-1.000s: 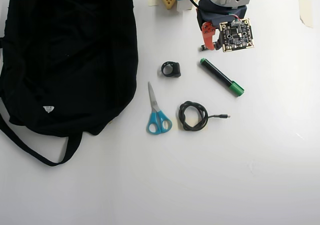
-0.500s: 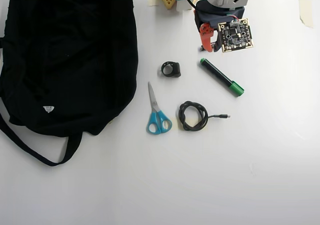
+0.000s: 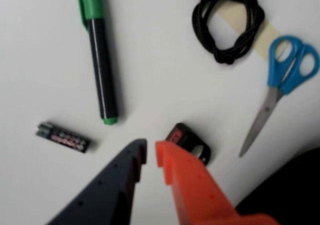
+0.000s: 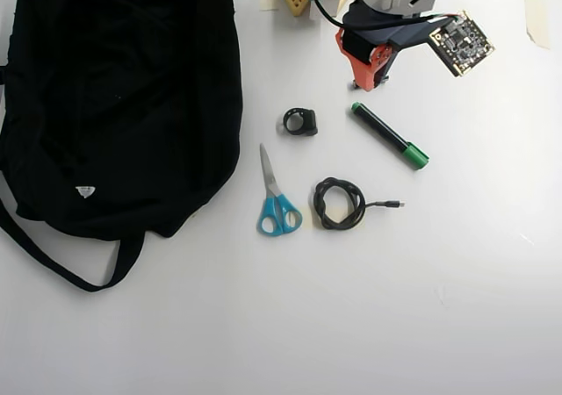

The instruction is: Put the green marker into the black bag

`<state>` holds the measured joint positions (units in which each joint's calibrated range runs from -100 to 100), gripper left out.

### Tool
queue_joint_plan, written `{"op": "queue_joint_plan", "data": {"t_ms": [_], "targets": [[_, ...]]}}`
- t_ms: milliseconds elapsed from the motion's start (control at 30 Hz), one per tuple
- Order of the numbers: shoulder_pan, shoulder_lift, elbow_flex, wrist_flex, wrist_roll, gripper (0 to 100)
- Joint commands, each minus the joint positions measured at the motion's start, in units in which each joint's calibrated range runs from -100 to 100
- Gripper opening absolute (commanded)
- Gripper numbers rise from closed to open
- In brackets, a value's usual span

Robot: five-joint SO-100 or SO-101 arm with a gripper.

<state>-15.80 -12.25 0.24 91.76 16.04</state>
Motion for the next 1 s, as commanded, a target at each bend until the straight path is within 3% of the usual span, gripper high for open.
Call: {"op": "queue_joint_plan", "data": {"t_ms": [0,200,467,967], "targets": [[-0.21,-0.29,-1.22,-0.37,2.31,3],[-1.03,-0.2,-0.51,-2.26,1.42,3],[-5.74,-0.29,0.39,-3.81,-7.13,2],[-13.37,-0.29,12.25,-12.77,-14.1,3]]}}
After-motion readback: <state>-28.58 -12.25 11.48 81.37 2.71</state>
